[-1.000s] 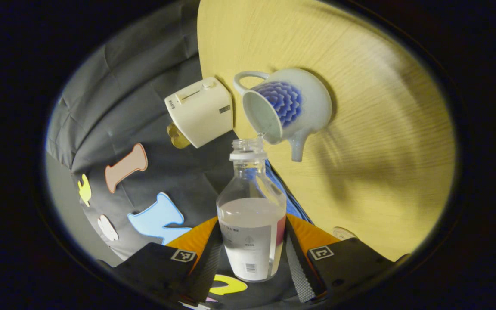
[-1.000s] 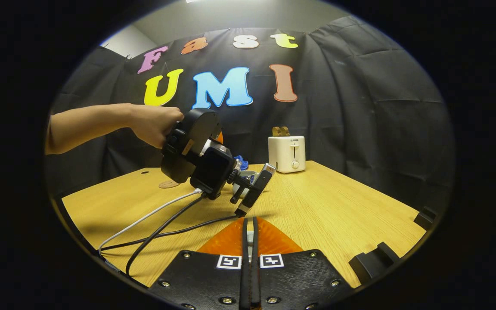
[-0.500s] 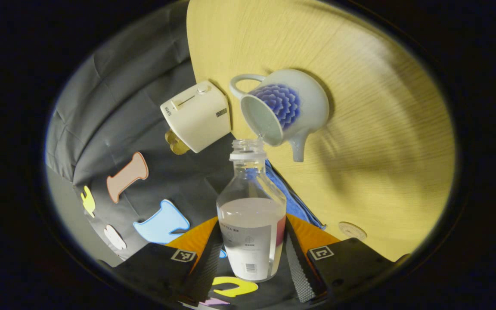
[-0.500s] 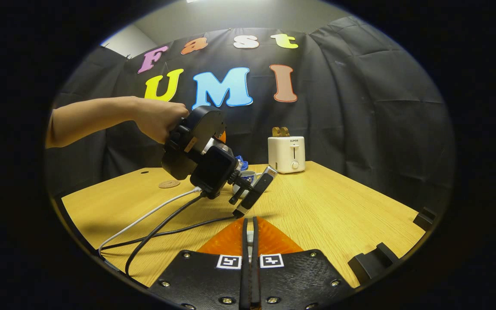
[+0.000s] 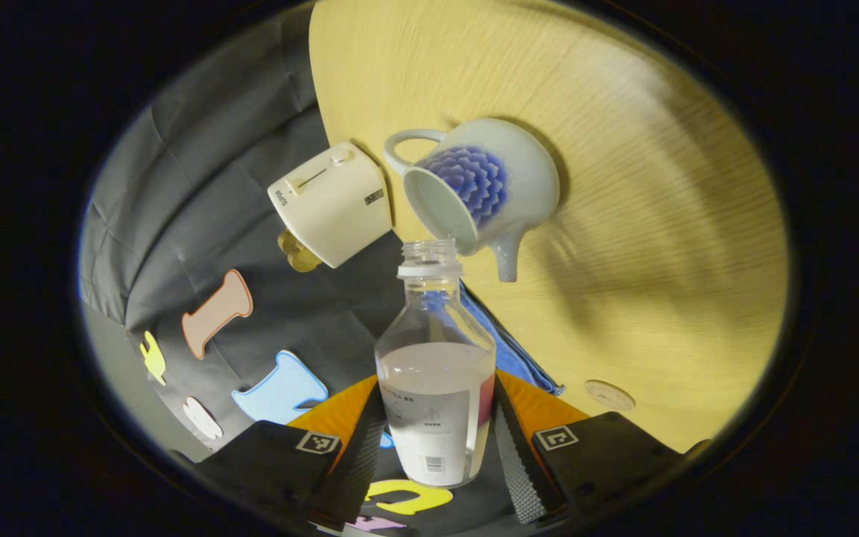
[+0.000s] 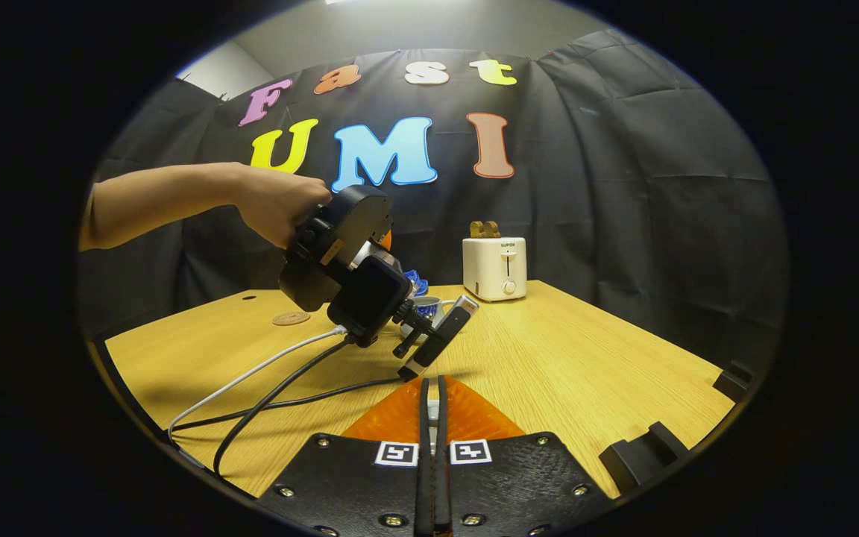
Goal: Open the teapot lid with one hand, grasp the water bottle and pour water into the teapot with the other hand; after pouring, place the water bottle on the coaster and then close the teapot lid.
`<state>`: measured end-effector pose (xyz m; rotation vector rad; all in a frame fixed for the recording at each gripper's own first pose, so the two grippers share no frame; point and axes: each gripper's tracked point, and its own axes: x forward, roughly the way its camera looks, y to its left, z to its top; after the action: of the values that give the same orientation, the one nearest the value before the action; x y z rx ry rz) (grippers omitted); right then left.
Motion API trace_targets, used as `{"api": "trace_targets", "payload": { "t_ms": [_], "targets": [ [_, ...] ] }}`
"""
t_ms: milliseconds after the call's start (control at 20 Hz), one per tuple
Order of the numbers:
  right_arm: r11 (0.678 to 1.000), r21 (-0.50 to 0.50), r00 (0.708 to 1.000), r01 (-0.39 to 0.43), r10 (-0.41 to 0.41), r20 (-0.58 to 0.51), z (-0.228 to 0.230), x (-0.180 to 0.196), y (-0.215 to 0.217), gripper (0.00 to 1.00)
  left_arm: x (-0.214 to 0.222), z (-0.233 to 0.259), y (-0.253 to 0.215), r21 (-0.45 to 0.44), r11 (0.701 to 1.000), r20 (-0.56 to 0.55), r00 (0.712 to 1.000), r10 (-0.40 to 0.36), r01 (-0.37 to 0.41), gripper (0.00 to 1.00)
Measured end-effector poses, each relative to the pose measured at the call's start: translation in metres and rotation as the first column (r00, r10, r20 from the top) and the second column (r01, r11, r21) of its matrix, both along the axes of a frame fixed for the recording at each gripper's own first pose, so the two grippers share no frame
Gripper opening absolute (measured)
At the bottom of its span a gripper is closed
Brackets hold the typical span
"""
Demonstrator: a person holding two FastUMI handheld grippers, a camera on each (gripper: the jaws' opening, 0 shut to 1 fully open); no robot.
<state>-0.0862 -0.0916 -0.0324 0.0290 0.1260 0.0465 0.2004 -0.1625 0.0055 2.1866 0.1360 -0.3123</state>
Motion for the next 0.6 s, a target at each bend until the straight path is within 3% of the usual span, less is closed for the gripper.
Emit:
{"api": "trace_targets", "payload": {
  "t_ms": [400, 600],
  "targets": [
    [1.0, 0.007, 1.0, 0.009, -0.009, 0.0, 0.0002, -0.0015, -0.001, 0.01, 0.0012, 0.0001, 0.0008, -0.036, 0.999, -0.004, 1.0, -0.01, 0.01, 0.87],
    [1.0, 0.011, 1.0, 0.009, -0.009, -0.005, -0.0003, -0.0017, -0.0002, 0.01, -0.0018, -0.0015, -0.0031, -0.096, 0.995, -0.013, 1.0, -0.025, 0.024, 0.87]
  ]
}}
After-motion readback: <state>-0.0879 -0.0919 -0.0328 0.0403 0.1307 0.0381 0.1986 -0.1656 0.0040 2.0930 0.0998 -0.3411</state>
